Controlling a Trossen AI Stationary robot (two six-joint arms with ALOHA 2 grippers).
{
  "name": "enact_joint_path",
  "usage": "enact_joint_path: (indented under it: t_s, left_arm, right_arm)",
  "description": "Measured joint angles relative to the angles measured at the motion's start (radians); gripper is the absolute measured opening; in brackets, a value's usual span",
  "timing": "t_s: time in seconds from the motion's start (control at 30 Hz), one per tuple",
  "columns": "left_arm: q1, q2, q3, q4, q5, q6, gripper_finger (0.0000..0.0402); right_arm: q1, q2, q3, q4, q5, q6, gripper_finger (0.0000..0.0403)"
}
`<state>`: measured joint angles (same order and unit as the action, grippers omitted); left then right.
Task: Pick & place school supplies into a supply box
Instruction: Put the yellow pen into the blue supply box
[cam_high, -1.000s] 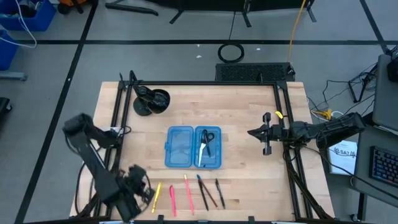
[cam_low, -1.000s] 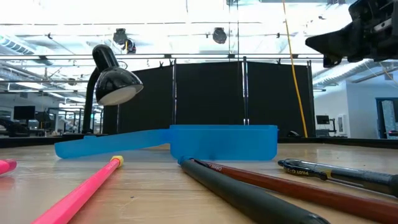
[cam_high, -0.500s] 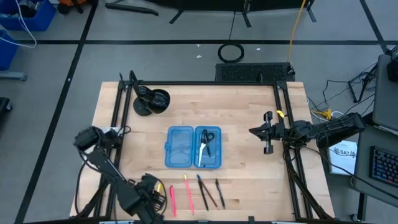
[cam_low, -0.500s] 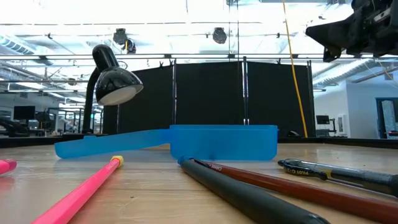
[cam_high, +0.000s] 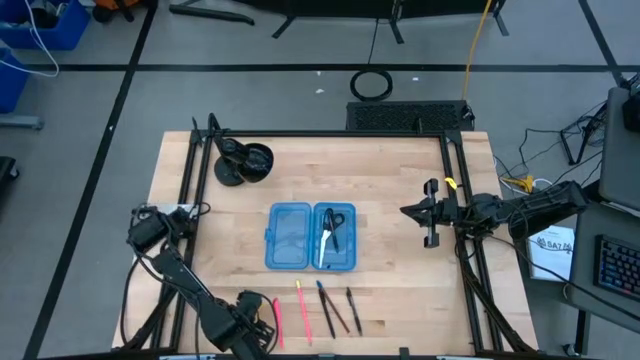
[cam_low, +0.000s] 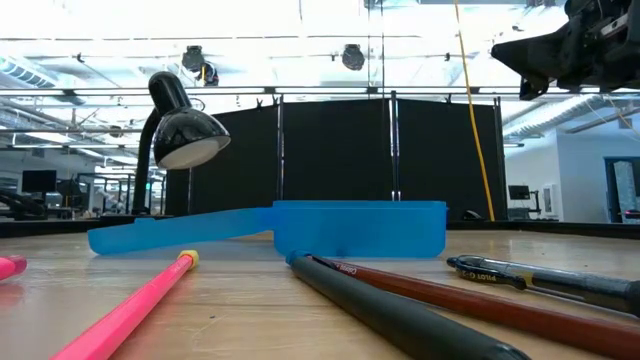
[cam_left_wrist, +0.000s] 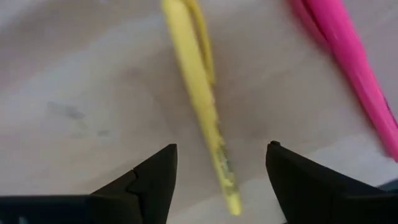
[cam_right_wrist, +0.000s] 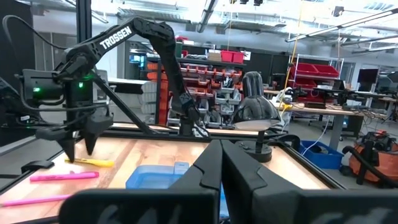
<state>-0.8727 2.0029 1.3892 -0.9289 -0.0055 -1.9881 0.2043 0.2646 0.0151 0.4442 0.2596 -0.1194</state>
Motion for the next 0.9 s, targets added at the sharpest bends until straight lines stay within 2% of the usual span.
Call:
enact_joint_path:
  t_s: [0.23, 0.33, 0.47, 0.7, 0.8, 0.9]
  left_arm:
    - [0.019, 0.085, 0.007, 0.045, 0.102, 0.024, 0.0244]
    - [0.023, 0.093, 0.008, 0.042, 0.112, 0.030, 0.0226]
    - [0.022, 0.090, 0.005, 0.035, 0.089, 0.019, 0.0169]
    - [0.021, 0.089, 0.001, 0.014, 0.074, 0.056, 0.0028]
    - [0.020, 0.089, 0.001, 0.018, 0.056, 0.060, 0.0023]
    - [0.021, 0.087, 0.001, 0.014, 0.057, 0.084, 0.0045]
  right_arm:
    - [0.000, 0.001, 0.000, -0.005, 0.000, -0.001, 0.0000]
    - [0.000, 0.005, 0.000, -0.011, 0.000, 0.002, 0.0000]
    - [0.000, 0.014, 0.000, -0.009, 0.000, 0.022, 0.0000]
    - [0.000, 0.017, 0.000, -0.008, 0.000, 0.051, 0.0000]
    - [0.000, 0.017, 0.000, -0.008, 0.000, 0.055, 0.0000]
    - [0.000, 0.017, 0.000, -0.008, -0.002, 0.055, 0.0000]
